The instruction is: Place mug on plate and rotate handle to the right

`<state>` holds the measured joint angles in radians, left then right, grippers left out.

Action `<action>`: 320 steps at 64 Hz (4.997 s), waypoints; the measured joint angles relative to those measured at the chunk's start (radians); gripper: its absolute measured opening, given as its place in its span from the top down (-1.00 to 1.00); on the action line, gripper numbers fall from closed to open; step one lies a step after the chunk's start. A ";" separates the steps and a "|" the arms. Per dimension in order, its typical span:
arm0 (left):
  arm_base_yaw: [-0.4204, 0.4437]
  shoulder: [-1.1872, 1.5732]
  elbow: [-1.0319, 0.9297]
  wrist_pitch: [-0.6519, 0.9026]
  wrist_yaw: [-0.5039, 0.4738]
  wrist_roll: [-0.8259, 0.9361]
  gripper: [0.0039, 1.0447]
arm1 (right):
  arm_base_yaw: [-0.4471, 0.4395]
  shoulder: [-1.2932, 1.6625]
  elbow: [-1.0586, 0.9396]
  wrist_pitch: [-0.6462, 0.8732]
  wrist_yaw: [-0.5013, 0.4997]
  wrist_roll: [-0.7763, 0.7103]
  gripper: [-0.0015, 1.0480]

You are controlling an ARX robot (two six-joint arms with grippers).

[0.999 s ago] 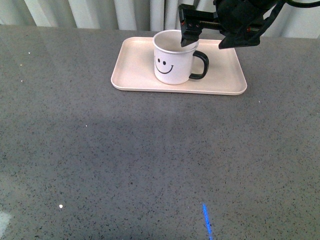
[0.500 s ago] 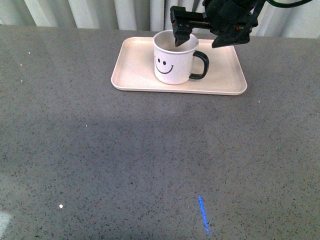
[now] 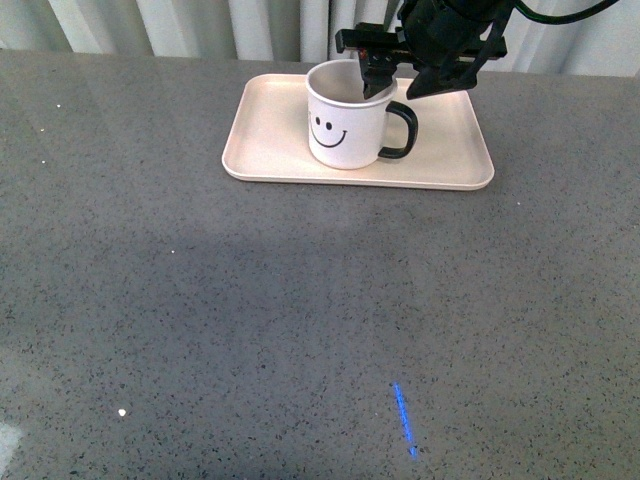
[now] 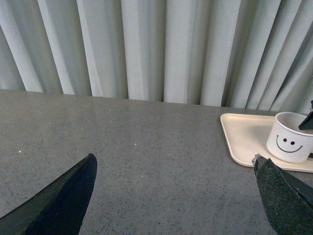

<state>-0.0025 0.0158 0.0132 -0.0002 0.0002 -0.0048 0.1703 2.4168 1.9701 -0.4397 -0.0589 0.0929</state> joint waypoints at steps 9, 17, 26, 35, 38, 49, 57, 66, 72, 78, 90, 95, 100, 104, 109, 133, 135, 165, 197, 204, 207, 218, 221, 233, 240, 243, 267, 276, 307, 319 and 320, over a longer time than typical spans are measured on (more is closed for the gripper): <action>0.000 0.000 0.000 0.000 0.000 0.000 -0.83 | 0.000 0.011 0.029 -0.016 0.004 0.000 0.55; 0.000 0.000 0.000 0.000 0.000 0.000 -0.83 | 0.002 0.018 0.045 -0.031 0.003 0.000 0.97; 0.000 0.000 0.000 0.000 0.000 0.000 -0.83 | 0.006 0.022 0.062 -0.048 0.008 -0.002 0.97; 0.000 0.000 0.000 0.000 0.000 0.000 -0.83 | 0.005 0.022 0.072 -0.064 0.005 -0.013 0.97; 0.000 0.000 0.000 0.000 0.000 0.000 -0.83 | 0.004 0.022 0.077 -0.068 -0.002 -0.026 0.97; 0.000 0.000 0.000 0.000 0.000 0.000 -0.83 | -0.028 0.015 0.120 -0.099 -0.087 -0.128 0.97; 0.000 0.000 0.000 0.000 0.000 0.000 -0.83 | -0.058 0.008 0.141 -0.121 -0.153 -0.229 0.97; 0.000 0.000 0.000 0.000 0.000 0.000 -0.83 | -0.085 0.008 0.146 -0.143 -0.210 -0.335 0.97; 0.000 0.000 0.000 0.000 0.000 0.000 -0.83 | -0.089 0.008 0.150 -0.161 -0.240 -0.397 0.97; 0.000 0.000 0.000 0.000 0.000 0.000 -0.83 | -0.088 0.011 0.174 -0.186 -0.264 -0.452 0.97; 0.000 0.000 0.000 0.000 0.000 0.000 -0.83 | -0.086 0.045 0.254 -0.232 -0.285 -0.519 0.97; 0.000 0.000 0.000 0.000 0.000 0.000 -0.83 | -0.086 0.063 0.273 -0.245 -0.298 -0.541 0.97; 0.000 0.000 0.000 0.000 0.000 0.000 -0.83 | -0.086 0.078 0.282 -0.257 -0.304 -0.563 0.97; 0.000 0.000 0.000 0.000 0.000 0.000 -0.83 | -0.085 0.088 0.287 -0.262 -0.306 -0.578 0.97; 0.000 0.000 0.000 0.000 0.000 0.000 -0.83 | -0.084 0.098 0.293 -0.269 -0.309 -0.591 0.97; 0.000 0.000 0.000 0.000 0.000 0.000 -0.83 | -0.080 0.117 0.308 -0.284 -0.319 -0.622 0.97; 0.000 0.000 0.000 0.000 0.000 0.000 -0.83 | -0.080 0.122 0.312 -0.286 -0.320 -0.625 0.97; 0.000 0.000 0.000 0.000 0.000 0.000 -0.83 | -0.085 0.148 0.335 -0.308 -0.309 -0.656 0.97; 0.000 0.000 0.000 0.000 0.000 0.000 -0.83 | -0.090 0.156 0.340 -0.307 -0.308 -0.659 0.97; 0.000 0.000 0.000 0.000 0.000 0.000 -0.83 | -0.090 0.156 0.340 -0.307 -0.309 -0.658 0.97; 0.000 0.000 0.000 0.000 0.000 0.000 -0.83 | -0.090 0.156 0.341 -0.307 -0.309 -0.660 0.95; 0.000 0.000 0.000 0.000 0.000 0.000 -0.83 | -0.090 0.167 0.354 -0.319 -0.308 -0.666 0.29; 0.000 0.000 0.000 0.000 0.000 0.000 -0.83 | -0.090 0.169 0.357 -0.325 -0.309 -0.670 0.13; 0.000 0.000 0.000 0.000 0.000 0.000 -0.83 | -0.089 0.169 0.403 -0.344 -0.309 -0.673 -0.60; 0.000 0.000 0.000 0.000 0.000 0.000 -0.83 | -0.089 0.166 0.409 -0.345 -0.309 -0.673 -0.85; 0.000 0.000 0.000 0.000 0.000 0.000 -0.83 | -0.090 0.162 0.408 -0.344 -0.312 -0.673 -0.82; 0.000 0.000 0.000 0.000 0.000 0.000 -0.83 | -0.112 -0.120 0.162 -0.168 -0.396 -0.623 -0.82; 0.000 0.000 0.000 0.000 0.000 0.000 -0.83 | -0.126 -0.204 0.083 -0.116 -0.398 -0.598 -0.82; 0.000 0.000 0.000 0.000 0.000 0.000 -0.83 | -0.128 -0.715 -1.098 1.329 0.108 -0.116 0.52; 0.000 0.000 0.000 0.000 0.000 0.000 -0.83 | -0.154 -0.845 -1.387 1.413 0.059 -0.105 0.97; 0.000 0.000 0.000 0.000 0.000 0.000 -0.83 | -0.158 -0.862 -1.407 1.419 0.059 -0.104 0.97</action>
<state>-0.0025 0.0158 0.0132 -0.0006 -0.0002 -0.0048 0.0120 1.5551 0.5629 0.9794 0.0002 -0.0113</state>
